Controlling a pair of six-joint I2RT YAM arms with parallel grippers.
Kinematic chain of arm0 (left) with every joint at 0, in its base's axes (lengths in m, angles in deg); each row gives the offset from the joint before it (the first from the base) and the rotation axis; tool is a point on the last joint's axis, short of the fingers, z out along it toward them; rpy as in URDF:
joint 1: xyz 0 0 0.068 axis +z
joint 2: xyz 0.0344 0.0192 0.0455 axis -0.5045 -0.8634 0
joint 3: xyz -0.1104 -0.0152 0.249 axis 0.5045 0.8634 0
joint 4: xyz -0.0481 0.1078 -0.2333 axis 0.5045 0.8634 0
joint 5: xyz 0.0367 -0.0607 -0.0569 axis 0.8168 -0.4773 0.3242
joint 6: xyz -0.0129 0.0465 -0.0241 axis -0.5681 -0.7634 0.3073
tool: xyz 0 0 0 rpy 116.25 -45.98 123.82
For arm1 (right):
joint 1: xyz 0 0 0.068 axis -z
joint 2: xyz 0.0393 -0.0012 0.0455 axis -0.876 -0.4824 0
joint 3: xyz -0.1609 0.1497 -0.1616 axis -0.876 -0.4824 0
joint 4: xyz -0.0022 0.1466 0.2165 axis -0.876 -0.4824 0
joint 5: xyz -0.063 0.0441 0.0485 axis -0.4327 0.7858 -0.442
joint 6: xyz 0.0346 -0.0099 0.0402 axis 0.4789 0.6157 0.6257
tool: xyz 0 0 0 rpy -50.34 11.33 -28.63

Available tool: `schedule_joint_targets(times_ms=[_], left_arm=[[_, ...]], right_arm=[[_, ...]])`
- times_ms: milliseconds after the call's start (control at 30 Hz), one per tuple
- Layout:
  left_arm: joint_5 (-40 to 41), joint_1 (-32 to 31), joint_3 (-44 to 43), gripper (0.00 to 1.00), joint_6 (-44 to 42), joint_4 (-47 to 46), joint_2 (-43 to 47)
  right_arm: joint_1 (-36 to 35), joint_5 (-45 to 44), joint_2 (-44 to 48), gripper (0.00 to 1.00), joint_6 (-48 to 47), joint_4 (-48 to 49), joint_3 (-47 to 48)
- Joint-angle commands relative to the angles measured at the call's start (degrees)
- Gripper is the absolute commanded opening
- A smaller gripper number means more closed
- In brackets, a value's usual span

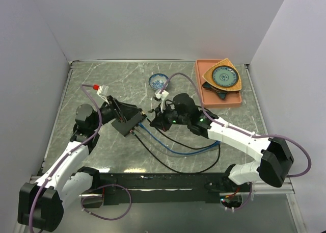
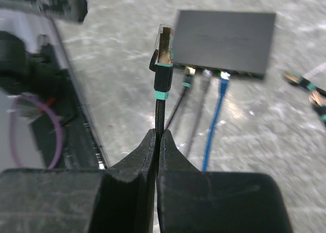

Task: Insert the plug into the switch port

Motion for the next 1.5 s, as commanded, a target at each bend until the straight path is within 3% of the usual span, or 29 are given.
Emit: schedule_joint_targets(times_ms=[0, 200, 600, 900, 1000, 1100, 1133, 1200, 1233, 1300, 1333, 1467], left_arm=[[-5.5, 0.0, 2.2, 0.82, 0.7, -9.3, 3.6], [-8.7, 0.0, 3.4, 0.81, 1.8, -14.2, 5.1], [-11.3, -2.2, 4.3, 0.75, 3.2, -20.1, 6.0], [-10.7, -3.5, 3.9, 0.48, 3.5, -20.3, 7.1], [-10.0, -4.0, 4.2, 0.34, 3.8, -21.1, 7.8], [-9.0, -4.8, 3.4, 0.15, 3.0, -19.1, 8.5], [-8.6, -5.0, 3.5, 0.03, 2.9, -18.8, 8.7], [-7.2, -5.4, 3.7, 0.01, 2.9, -18.4, 9.3], [-7.1, -5.6, 3.6, 0.01, 3.0, -18.4, 9.3], [-6.5, -5.8, 3.3, 0.01, 2.9, -17.4, 9.8], [-6.2, -5.9, 3.1, 0.01, 2.9, -17.1, 9.9], [-3.3, -6.2, 2.4, 0.01, 3.8, -15.2, 10.8]], right_arm=[[3.4, 13.7, 4.2, 0.00, 1.3, 8.0, -1.6], [6.0, 26.3, 5.6, 0.00, 4.0, 14.1, -4.0], [7.6, 35.1, 4.7, 0.00, 8.6, 20.8, -4.8], [7.8, 35.4, 3.9, 0.00, 8.5, 19.9, -4.2], [7.7, 35.2, 3.4, 0.00, 8.4, 19.4, -4.0], [7.8, 35.2, 3.1, 0.00, 8.4, 18.7, -3.6], [7.8, 34.8, 3.2, 0.00, 8.2, 18.6, -3.5], [7.8, 33.9, 3.2, 0.00, 7.7, 17.3, -3.4], [7.7, 32.1, 3.5, 0.01, 7.1, 16.5, -2.9], [7.8, 30.4, 4.0, 0.15, 6.9, 14.8, -2.7], [7.8, 29.0, 4.7, 0.28, 6.4, 14.2, -2.7], [7.8, 22.1, 7.0, 0.49, 5.0, 12.2, -2.7]])
